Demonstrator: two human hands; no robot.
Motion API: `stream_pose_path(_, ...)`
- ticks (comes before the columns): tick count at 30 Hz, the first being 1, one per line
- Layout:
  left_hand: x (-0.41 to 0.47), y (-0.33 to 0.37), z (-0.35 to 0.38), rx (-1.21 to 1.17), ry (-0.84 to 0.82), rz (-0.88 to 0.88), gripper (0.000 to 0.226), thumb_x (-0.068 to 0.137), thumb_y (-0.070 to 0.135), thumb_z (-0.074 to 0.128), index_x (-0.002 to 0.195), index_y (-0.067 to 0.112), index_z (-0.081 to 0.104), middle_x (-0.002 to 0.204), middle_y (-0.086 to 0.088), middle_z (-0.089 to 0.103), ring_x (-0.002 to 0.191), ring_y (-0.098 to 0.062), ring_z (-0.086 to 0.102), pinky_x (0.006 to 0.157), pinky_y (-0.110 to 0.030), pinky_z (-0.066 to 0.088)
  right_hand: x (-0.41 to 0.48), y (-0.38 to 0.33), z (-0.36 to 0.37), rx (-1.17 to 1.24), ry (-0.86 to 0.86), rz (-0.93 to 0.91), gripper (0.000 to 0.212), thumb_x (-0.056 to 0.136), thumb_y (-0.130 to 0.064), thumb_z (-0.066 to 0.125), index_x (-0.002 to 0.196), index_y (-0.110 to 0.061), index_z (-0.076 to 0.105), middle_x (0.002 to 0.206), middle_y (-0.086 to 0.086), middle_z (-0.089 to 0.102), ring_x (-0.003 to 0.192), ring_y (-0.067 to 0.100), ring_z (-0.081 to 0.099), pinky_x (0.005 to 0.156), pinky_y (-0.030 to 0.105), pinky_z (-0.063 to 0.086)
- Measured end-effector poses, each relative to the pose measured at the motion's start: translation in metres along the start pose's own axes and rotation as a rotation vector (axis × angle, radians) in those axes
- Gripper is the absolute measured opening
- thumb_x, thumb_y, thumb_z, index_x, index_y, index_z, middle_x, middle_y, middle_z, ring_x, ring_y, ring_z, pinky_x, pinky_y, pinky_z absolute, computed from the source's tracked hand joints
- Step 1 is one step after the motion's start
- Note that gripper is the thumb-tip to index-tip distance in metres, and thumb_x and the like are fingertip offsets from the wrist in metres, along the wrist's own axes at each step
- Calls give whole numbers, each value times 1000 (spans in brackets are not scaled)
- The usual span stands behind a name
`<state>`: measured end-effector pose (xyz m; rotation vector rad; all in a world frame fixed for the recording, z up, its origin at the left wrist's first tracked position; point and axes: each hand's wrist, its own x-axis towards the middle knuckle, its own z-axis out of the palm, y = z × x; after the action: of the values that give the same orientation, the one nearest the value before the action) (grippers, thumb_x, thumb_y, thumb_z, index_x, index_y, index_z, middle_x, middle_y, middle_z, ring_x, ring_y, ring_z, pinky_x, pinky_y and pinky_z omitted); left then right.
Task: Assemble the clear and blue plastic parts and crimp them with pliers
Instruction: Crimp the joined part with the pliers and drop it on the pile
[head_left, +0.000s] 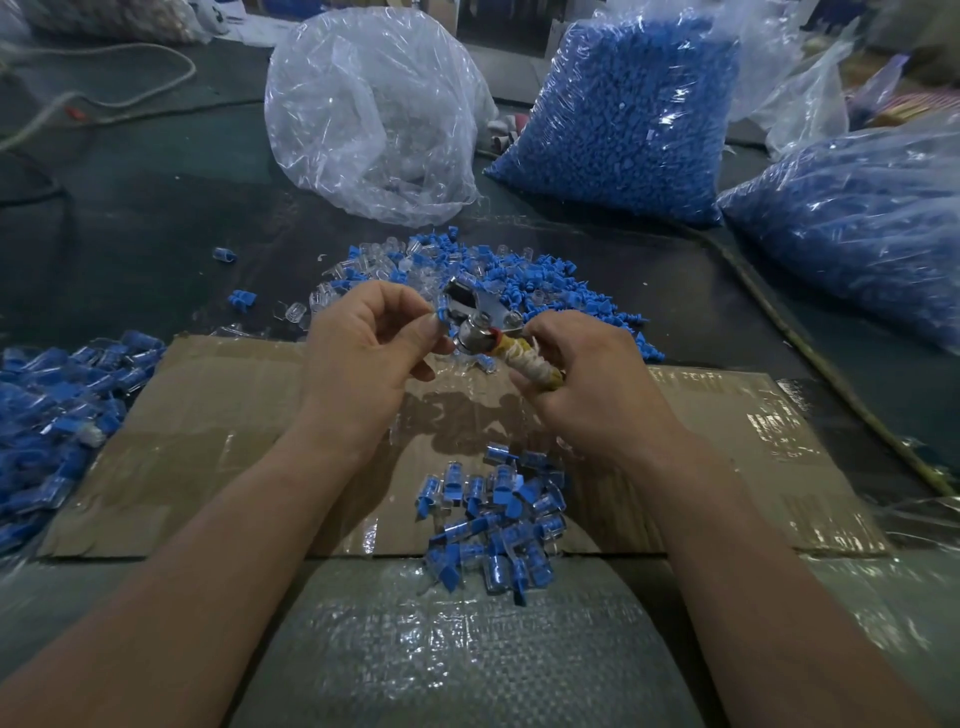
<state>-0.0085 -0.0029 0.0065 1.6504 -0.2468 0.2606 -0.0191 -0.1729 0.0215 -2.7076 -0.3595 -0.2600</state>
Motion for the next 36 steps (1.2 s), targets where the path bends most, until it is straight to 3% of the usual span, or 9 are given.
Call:
stream_pose_path(11,-2,0,1,32,2,8,17,85,-4,58,78,12,56,71,-2,62,55,2,60,53,-10,47,0,2,2,17,17,23,17,78,-13,67,92,-20,61,74,-13,48,66,3,42,58,12,30)
stream_pose_path(22,-1,-3,-1,24,27,10,23,85,-5,59,75,16,56,68,0,62,56,-1,61,54,-12,49,1,0,4,12,38,19,23,79,-14,66,81,-29,48,72,-14,46,66,3,42,58,15,31)
stream_pose_path(25,0,-3,-1,16,31,1,22,84,-4,59,75,15,57,67,1,63,56,-1,61,54,-13,49,2,0,7,3,41,13,14,79,-16,66,90,-21,58,79,-10,48,73,6,43,61,13,29)
stream_pose_path(31,-1,-1,0,35,36,-16,17,84,0,61,77,15,59,74,-3,65,61,-1,64,54,-11,49,4,11,2,36,37,25,35,76,-8,68,110,-12,61,87,-10,44,79,3,39,67,-1,28)
stream_pose_path(36,-1,0,-1,33,96,-31,17,85,0,59,78,15,58,73,-3,65,61,-3,64,54,-14,51,4,18,4,49,4,32,40,78,-9,68,117,-14,58,93,-10,45,85,5,41,66,2,26)
